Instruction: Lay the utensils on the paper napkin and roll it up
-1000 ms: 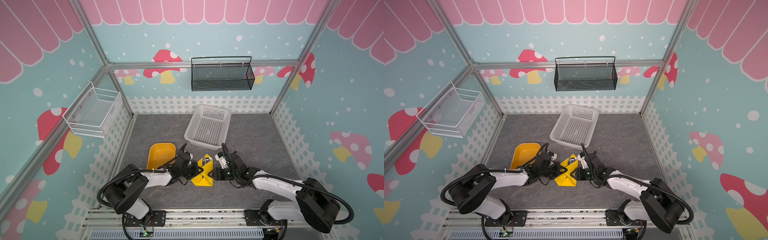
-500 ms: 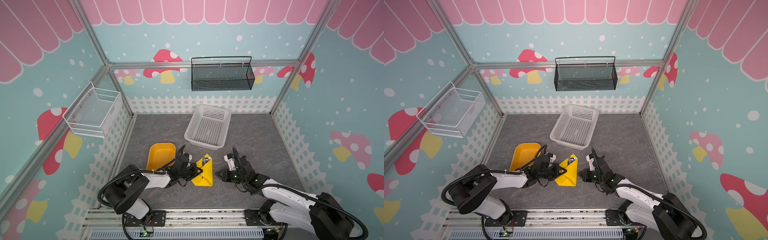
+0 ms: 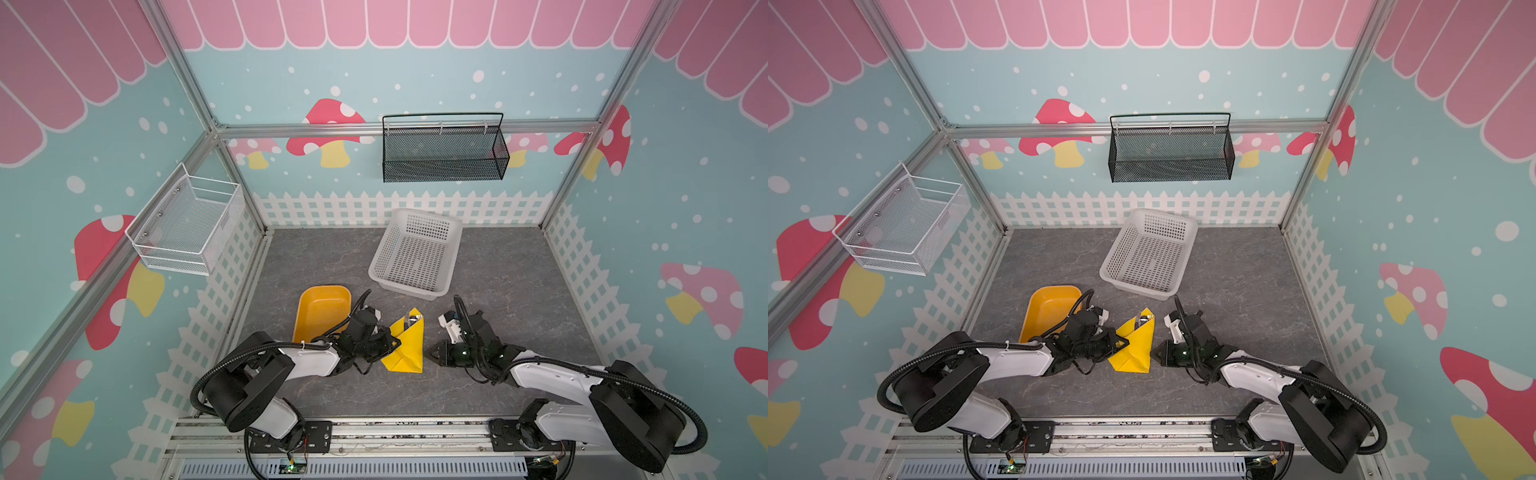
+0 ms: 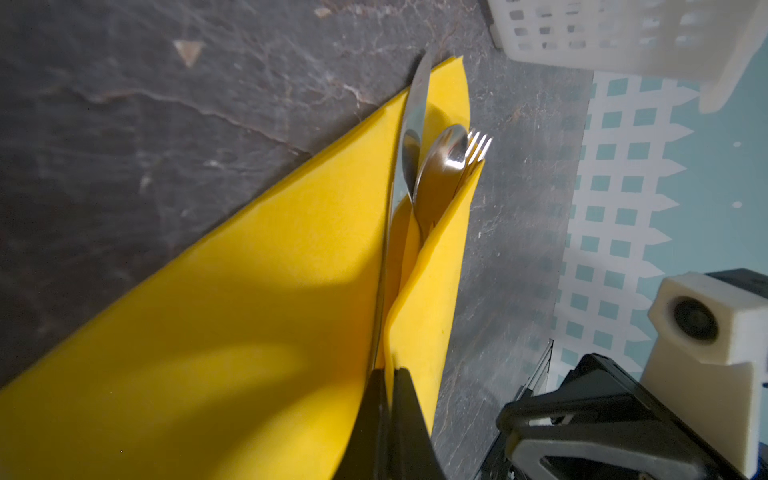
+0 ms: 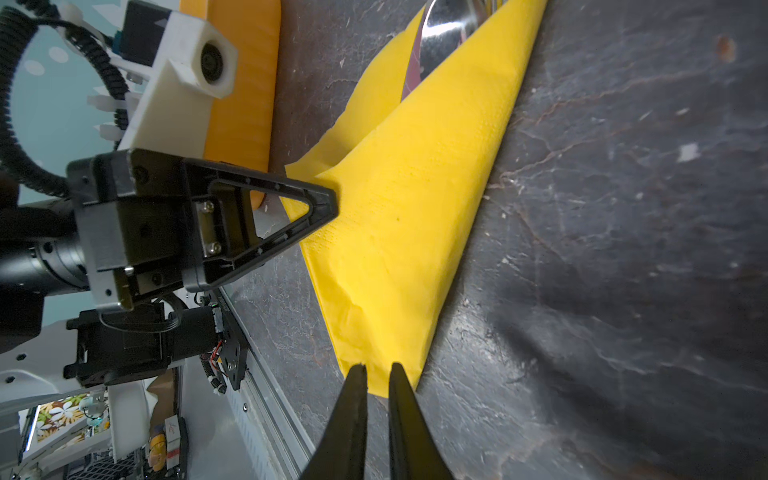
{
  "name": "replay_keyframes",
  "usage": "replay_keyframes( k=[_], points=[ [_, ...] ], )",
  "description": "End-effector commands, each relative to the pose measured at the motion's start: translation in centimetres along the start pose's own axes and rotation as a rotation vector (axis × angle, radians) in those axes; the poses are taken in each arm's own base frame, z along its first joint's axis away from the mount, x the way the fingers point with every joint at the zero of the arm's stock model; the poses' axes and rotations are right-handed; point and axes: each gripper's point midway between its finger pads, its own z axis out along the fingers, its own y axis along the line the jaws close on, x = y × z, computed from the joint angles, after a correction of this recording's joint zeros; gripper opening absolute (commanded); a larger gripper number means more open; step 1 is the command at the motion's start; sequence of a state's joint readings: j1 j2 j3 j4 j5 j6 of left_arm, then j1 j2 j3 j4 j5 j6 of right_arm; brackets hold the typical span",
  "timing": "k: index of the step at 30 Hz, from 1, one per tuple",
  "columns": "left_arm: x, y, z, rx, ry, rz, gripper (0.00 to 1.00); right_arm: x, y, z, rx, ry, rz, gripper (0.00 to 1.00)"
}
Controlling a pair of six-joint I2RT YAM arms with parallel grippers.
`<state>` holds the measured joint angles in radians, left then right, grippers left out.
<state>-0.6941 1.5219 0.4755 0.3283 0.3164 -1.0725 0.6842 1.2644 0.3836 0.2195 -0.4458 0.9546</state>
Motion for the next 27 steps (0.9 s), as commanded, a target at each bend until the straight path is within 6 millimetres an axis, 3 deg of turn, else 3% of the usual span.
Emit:
replay_keyframes(
  k=[1,10,27],
  points=[
    [-0.3,1.0,-0.1,-0.037,-0.020,0.014,0.02,0.0,0.7,0.6,-0.015,0.014,-0.003,0.14],
    [-0.1,2.1,0.0,-0.071,-0.019,0.032,0.02,0.2,1.8,0.9,-0.050,0.029,-0.023,0.14],
    [0.1,2.2,0.5,-0.068,-0.004,0.033,0.03,2.4,2.7,3.3,-0.072,0.102,-0.023,0.11]
  ],
)
